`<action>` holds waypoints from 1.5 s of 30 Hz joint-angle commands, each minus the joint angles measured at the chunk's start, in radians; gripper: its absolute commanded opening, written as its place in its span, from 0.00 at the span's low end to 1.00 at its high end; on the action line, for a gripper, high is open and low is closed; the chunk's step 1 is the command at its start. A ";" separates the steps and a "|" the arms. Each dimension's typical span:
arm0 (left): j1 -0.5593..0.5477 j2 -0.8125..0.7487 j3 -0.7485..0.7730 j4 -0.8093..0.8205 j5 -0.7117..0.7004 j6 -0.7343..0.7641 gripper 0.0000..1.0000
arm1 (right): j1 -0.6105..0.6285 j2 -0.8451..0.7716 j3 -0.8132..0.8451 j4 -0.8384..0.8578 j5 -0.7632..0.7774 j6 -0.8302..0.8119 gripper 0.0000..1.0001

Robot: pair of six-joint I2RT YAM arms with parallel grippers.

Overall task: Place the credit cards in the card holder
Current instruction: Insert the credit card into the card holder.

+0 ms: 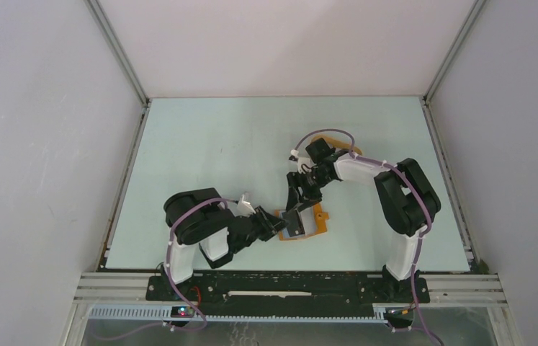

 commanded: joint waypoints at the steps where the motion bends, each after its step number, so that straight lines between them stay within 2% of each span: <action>1: 0.015 0.017 0.022 0.043 0.013 0.033 0.30 | -0.006 0.010 0.051 -0.024 0.031 -0.051 0.66; 12: 0.017 0.020 0.009 0.049 0.024 0.038 0.31 | 0.023 -0.090 -0.031 -0.088 -0.001 -0.073 0.66; 19: 0.017 0.012 0.003 0.049 0.020 0.040 0.31 | 0.035 -0.050 -0.057 -0.075 -0.022 -0.049 0.66; 26: 0.017 0.015 0.004 0.050 0.024 0.042 0.32 | 0.050 -0.061 -0.076 -0.066 0.069 -0.059 0.65; 36: 0.017 0.012 0.002 0.049 0.026 0.043 0.32 | 0.054 -0.021 -0.078 -0.046 -0.084 -0.019 0.64; 45: 0.013 0.017 0.013 0.049 0.034 0.046 0.32 | 0.036 -0.006 -0.065 -0.001 -0.180 0.051 0.56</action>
